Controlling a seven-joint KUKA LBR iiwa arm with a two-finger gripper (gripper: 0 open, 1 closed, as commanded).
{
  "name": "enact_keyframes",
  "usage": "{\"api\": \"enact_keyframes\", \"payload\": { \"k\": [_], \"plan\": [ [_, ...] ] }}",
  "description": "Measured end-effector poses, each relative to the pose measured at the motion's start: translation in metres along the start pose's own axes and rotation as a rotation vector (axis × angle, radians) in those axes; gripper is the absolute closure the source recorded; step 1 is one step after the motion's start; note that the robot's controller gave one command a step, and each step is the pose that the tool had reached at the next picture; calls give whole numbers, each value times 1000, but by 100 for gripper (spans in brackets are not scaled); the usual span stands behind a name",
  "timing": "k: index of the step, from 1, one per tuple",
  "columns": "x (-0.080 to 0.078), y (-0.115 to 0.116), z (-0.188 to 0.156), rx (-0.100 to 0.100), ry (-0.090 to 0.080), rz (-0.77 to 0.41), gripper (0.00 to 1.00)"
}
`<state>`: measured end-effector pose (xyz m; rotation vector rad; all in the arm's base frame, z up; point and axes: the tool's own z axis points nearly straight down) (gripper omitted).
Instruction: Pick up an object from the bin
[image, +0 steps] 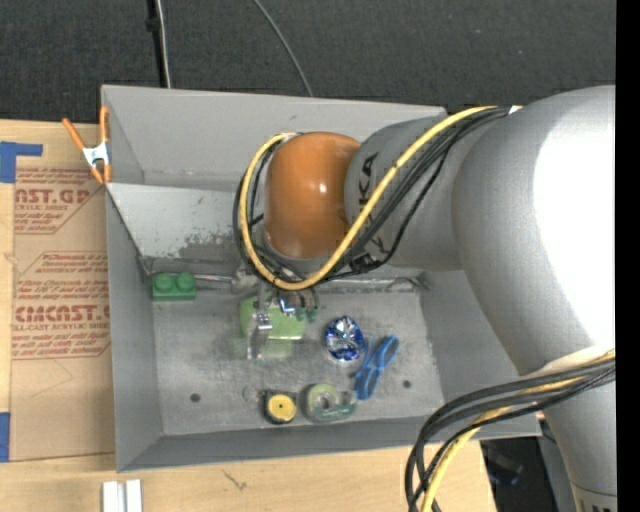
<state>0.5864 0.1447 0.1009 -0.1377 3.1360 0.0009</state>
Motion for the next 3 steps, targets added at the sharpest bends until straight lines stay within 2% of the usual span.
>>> {"api": "enact_keyframes", "payload": {
  "k": [1, 2, 3],
  "plan": [
    [85, -70, 2, 1, 7, -410, 0],
    [99, -61, 25, 6, -20, -844, 0],
    [44, -32, 27, 1, 2, -669, 0]
  ]
}}
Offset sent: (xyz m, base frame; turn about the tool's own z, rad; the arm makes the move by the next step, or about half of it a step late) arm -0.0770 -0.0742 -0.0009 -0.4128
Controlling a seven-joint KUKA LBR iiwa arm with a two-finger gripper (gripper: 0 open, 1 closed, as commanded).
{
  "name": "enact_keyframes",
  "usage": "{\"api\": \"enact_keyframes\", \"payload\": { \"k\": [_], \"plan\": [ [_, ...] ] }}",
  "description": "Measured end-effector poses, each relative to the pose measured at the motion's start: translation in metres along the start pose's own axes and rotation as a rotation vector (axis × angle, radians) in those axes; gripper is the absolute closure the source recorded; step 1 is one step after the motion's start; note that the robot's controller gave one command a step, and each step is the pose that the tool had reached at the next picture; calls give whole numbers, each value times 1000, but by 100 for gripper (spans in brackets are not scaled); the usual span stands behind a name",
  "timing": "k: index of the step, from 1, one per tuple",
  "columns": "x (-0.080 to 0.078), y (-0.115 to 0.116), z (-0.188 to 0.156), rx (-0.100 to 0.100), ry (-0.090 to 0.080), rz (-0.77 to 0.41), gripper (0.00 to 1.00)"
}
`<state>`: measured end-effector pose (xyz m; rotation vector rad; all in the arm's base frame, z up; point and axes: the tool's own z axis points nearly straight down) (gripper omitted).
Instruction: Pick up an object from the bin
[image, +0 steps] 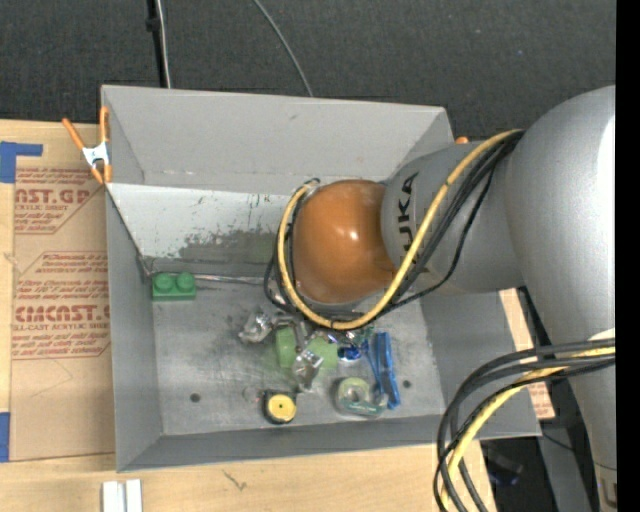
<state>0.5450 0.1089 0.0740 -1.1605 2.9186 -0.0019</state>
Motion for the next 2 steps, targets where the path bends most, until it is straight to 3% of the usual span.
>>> {"api": "enact_keyframes", "payload": {
  "k": [1, 2],
  "plan": [
    [-5, -1, -5, 5, -18, 1, 100],
    [-7, -1, -70, 3, -8, 2, 100]
  ]
}}
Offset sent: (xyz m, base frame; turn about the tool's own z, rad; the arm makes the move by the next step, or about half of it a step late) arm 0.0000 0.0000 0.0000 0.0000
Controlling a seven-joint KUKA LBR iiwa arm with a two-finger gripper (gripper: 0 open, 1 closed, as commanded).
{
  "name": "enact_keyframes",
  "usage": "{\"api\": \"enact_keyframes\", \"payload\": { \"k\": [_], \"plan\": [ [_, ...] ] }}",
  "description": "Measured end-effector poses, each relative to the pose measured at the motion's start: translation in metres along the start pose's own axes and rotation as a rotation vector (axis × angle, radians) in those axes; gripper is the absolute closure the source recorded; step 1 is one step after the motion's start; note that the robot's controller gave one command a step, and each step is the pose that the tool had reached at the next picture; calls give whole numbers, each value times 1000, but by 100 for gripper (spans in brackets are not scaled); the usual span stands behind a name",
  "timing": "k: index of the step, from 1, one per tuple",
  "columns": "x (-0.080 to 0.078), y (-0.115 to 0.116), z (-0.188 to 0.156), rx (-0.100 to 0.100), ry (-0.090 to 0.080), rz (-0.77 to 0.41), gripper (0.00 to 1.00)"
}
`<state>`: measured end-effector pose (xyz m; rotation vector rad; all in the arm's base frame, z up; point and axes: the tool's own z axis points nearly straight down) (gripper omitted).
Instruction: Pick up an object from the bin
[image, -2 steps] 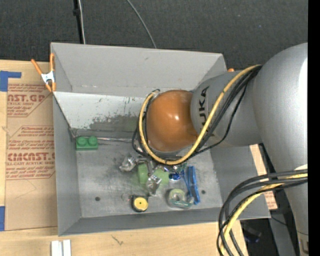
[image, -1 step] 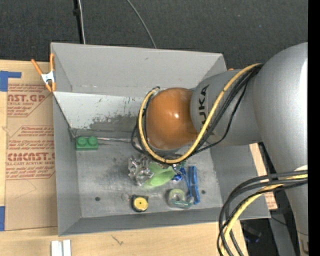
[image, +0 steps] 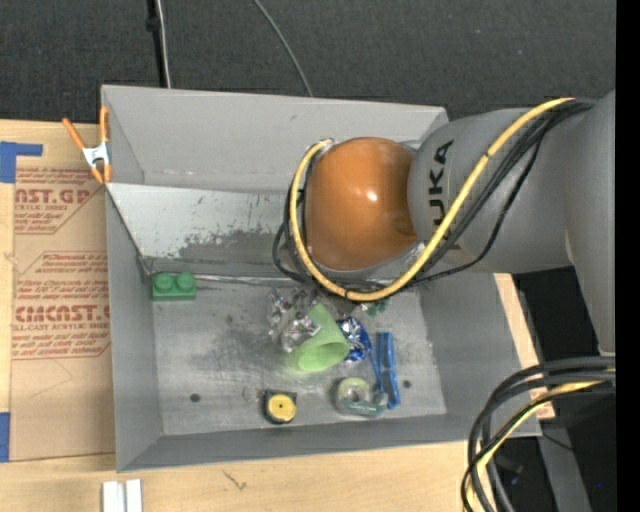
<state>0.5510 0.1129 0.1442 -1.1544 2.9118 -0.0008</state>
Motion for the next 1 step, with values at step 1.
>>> {"api": "enact_keyframes", "payload": {
  "k": [1],
  "plan": [
    [-2, 0, -31, -2, 3, 1, 100]
  ]
}}
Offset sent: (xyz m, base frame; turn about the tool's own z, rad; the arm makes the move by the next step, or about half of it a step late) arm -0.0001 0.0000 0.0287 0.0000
